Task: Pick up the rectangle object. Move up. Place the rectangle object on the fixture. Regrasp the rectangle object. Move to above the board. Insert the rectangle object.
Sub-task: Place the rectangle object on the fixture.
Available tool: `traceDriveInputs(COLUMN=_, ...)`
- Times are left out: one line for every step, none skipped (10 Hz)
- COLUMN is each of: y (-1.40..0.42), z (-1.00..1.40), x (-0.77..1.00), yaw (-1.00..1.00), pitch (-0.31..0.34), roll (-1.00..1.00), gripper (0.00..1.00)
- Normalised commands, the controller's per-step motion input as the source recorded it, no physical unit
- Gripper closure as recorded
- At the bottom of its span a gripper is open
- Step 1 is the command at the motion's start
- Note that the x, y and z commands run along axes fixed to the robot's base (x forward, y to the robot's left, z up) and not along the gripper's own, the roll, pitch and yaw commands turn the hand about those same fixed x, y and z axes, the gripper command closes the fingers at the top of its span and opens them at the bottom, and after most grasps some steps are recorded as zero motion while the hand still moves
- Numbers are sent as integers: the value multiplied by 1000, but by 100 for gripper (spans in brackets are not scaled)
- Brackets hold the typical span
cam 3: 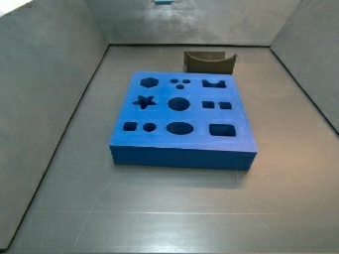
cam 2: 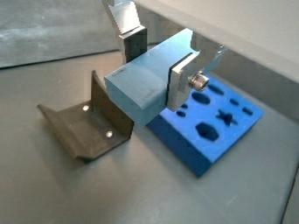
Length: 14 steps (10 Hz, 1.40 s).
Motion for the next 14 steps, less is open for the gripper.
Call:
traceDriveInputs(y=-7, z=-18, x=1000, yaw=-118, pitch=181, roll=-1000, gripper=100)
traceDriveInputs(y=4, z=-18, x=1000, yaw=-95, pitch=172, roll=-881, gripper=100)
traceDriveInputs(y=16, z=-23, x=1000, yaw=-95, pitch=141, roll=-653, gripper=100)
traceDriveInputs(y=19, z=-23, x=1000, yaw=-94, pitch=125, roll=-558, gripper=100)
traceDriveInputs(y=28, z=-25, x=1000, yaw=-95, pitch=104, roll=-420, gripper=100)
traceDriveInputs(y=34, z=-23, x=1000, yaw=-94, pitch=95, roll=-362, gripper=100)
traceDriveInputs(y=37, z=-26, x=1000, yaw=-88, pitch=81, roll=-328, gripper=100)
traceDriveInputs(y=39, z=-30, x=1000, yaw=-82, pitch=76, roll=-311, gripper=100)
traceDriveInputs(y=42, z=-29, x=1000, yaw=-80, pitch=79, roll=-289, gripper=100)
traceDriveInputs(y=44, z=-30, x=1000, yaw=-77, pitch=90, roll=-280, gripper=100)
traceDriveInputs(y=41, z=-21, x=906, yaw=-73, pitch=104, roll=-273, gripper=100)
traceDriveInputs(y=38, z=-24, x=835, yaw=-65, pitch=109, roll=-267, gripper=100)
traceDriveInputs(y=35, z=-19, x=742, yaw=-61, pitch=121, roll=-257, gripper=100)
traceDriveInputs(y=32, z=-16, x=676, yaw=-57, pitch=136, roll=-256, gripper=100)
